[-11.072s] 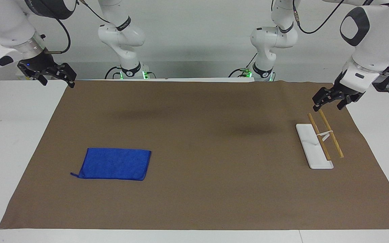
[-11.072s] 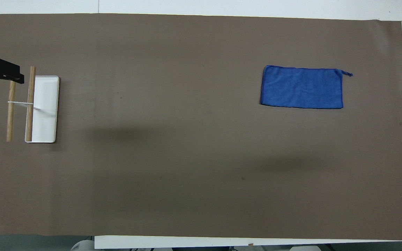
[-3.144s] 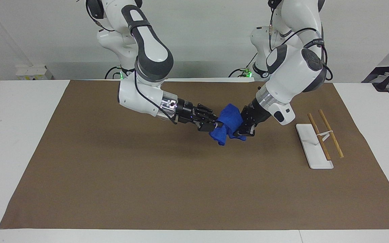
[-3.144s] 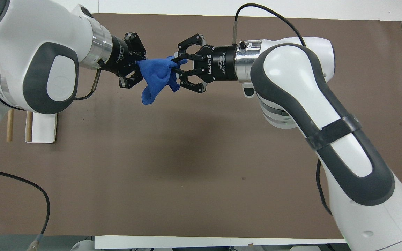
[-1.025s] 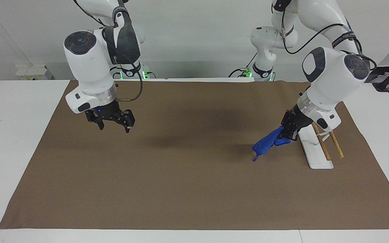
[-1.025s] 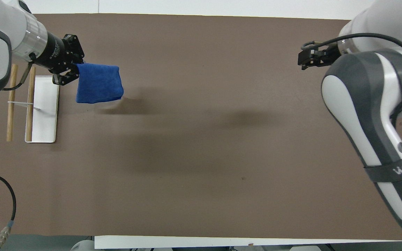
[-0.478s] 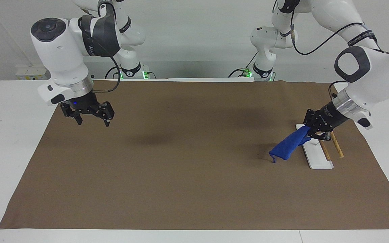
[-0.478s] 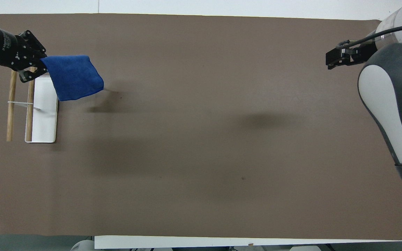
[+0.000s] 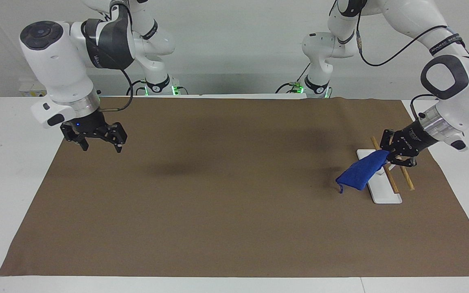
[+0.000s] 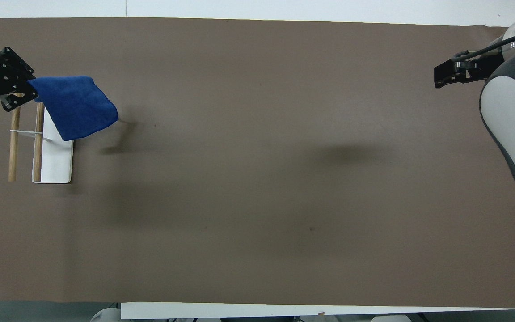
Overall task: Right arm passes towel to left arm to hang
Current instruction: 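Carry the towel with the left gripper over the white stand's bar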
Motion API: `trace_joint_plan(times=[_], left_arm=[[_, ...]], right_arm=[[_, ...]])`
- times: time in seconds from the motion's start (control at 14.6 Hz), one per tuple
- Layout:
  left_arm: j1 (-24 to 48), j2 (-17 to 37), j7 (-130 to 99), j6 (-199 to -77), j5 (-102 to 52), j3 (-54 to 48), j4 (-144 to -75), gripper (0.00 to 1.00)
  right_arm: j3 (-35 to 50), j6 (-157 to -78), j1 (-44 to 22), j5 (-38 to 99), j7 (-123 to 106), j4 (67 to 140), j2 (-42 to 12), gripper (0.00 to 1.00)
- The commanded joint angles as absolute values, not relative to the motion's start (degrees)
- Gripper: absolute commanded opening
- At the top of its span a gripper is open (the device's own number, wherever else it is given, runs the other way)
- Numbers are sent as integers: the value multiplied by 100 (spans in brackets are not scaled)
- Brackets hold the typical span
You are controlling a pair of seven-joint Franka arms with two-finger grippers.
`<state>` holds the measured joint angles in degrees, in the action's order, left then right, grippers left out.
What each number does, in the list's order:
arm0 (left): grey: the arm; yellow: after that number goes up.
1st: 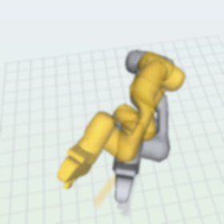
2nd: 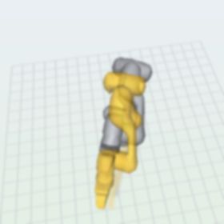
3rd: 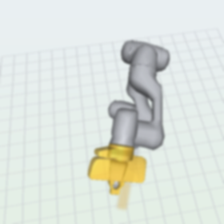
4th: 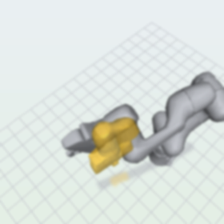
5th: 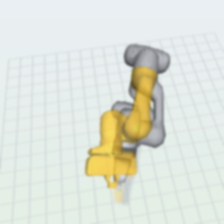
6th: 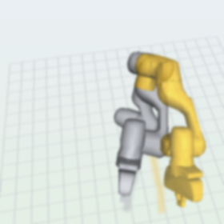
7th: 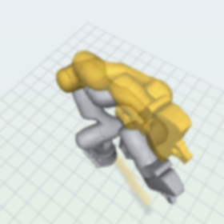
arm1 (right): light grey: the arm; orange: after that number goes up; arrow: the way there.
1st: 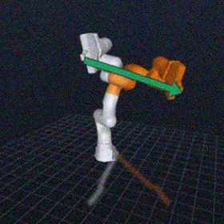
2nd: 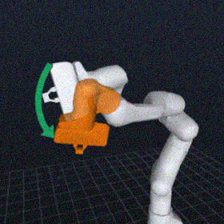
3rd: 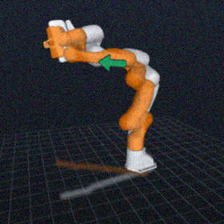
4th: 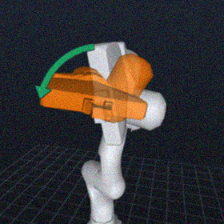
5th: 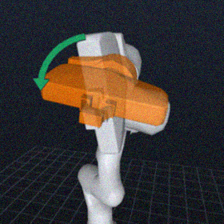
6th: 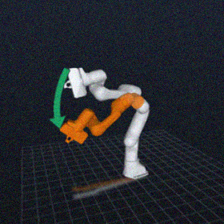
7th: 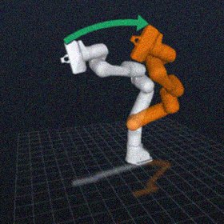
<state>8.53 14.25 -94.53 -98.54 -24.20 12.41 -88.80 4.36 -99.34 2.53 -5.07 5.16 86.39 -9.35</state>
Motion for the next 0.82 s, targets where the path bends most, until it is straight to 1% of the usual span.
trace_joint_plan(times=[0.0, 0.14, 0.34, 0.75], left_arm=[[721, 1292, -9519, -9782, -2531, 1318, -9009, 1], [721, 1292, -9519, -9782, -2531, 1467, -9017, 1], [668, 1301, -9501, -9835, -2514, 1582, -9018, 0], [466, 1318, -9422, -10089, -2514, 1749, -9026, 0]], right_arm=[[291, -9923, 334, -528, 300, 9289, -213, 100], [54, -9888, 247, -510, 54, 9377, -150, 100], [35, -9897, 97, -510, 79, 9554, -44, 100], [97, -9879, 44, -501, 79, 9545, -132, 100]])
